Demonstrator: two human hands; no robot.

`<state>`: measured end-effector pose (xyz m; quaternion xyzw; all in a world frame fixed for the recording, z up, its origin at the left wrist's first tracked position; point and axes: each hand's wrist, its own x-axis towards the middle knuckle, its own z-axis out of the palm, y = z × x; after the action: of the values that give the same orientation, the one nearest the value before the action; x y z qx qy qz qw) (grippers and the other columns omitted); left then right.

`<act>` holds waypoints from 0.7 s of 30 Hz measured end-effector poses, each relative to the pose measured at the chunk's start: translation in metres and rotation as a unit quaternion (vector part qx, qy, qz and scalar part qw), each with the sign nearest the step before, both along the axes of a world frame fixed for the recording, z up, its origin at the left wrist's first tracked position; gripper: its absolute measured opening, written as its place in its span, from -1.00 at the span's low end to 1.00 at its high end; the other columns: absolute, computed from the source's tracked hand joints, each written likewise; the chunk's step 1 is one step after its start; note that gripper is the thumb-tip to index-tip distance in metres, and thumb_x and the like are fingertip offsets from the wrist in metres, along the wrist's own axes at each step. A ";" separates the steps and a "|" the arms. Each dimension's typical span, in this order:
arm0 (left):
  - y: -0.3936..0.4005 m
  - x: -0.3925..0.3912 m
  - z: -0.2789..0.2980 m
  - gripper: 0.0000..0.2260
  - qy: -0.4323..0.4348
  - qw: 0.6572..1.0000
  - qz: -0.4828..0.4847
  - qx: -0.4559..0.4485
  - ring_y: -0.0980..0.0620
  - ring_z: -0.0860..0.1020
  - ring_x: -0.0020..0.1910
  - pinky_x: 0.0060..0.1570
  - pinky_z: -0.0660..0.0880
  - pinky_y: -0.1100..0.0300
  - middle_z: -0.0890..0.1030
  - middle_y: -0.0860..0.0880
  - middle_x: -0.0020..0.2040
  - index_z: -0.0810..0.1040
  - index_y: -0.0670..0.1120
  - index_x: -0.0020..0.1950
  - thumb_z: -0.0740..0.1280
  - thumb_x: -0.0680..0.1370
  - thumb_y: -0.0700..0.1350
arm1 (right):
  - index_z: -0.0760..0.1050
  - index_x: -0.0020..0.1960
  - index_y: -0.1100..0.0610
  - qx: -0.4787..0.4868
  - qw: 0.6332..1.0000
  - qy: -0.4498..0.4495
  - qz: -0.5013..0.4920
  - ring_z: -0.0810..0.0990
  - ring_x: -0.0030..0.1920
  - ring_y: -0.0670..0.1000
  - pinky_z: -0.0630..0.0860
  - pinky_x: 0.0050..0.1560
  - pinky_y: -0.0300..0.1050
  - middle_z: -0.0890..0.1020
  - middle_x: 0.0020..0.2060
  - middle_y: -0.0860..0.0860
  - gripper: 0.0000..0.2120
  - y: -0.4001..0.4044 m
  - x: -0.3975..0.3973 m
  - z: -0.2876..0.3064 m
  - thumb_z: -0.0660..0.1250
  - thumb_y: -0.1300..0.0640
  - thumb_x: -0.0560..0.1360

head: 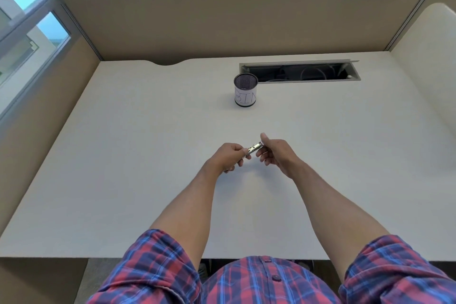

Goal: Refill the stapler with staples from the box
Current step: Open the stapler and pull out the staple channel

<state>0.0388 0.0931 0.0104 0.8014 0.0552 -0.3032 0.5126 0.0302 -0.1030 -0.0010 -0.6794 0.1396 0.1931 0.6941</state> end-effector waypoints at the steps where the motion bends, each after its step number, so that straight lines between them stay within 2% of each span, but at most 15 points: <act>1: 0.000 0.000 0.000 -0.73 -0.006 1.000 0.000 0.002 0.03 0.29 -0.49 -0.48 0.18 0.28 0.54 -0.01 -0.32 0.71 -0.07 -0.02 0.29 0.65 0.04 | 0.61 -0.04 0.27 0.002 1.000 -0.011 0.005 0.55 -0.36 0.00 0.46 -0.35 -0.17 0.65 -0.27 0.11 -0.62 0.000 0.000 0.000 0.31 -0.06 0.66; 13: -0.003 -0.002 0.004 -0.72 -0.001 1.000 0.012 -0.007 0.02 0.33 -0.48 -0.45 0.22 0.26 0.62 -0.02 -0.27 0.71 -0.15 0.04 0.31 0.64 0.02 | 0.66 -0.05 0.30 0.049 0.999 -0.012 0.017 0.55 -0.35 0.02 0.49 -0.34 -0.19 0.64 -0.30 0.11 -0.75 -0.007 0.001 -0.003 0.38 0.10 0.63; 18: -0.007 -0.002 0.009 -0.72 0.036 0.999 0.021 -0.025 0.02 0.31 -0.48 -0.43 0.18 0.23 0.61 -0.04 -0.22 0.74 -0.12 0.01 0.29 0.59 -0.01 | 0.68 -0.03 0.32 0.064 0.997 -0.002 0.051 0.58 -0.33 0.01 0.53 -0.30 -0.18 0.67 -0.26 0.13 -0.71 -0.006 -0.002 -0.003 0.37 0.08 0.63; 21: -0.007 0.000 0.009 -0.69 0.071 0.996 0.029 -0.049 0.03 0.26 -0.50 -0.45 0.15 0.23 0.58 -0.05 -0.24 0.75 -0.14 -0.02 0.23 0.52 -0.05 | 0.69 -0.10 0.26 0.085 0.995 0.003 0.055 0.59 -0.32 0.01 0.55 -0.29 -0.18 0.69 -0.25 0.15 -0.69 -0.005 -0.002 -0.002 0.32 0.09 0.66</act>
<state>0.0385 0.0859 0.0196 0.7498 0.0996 -0.3463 0.5550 0.0279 -0.1083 -0.0029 -0.6242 0.0873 0.2440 0.7370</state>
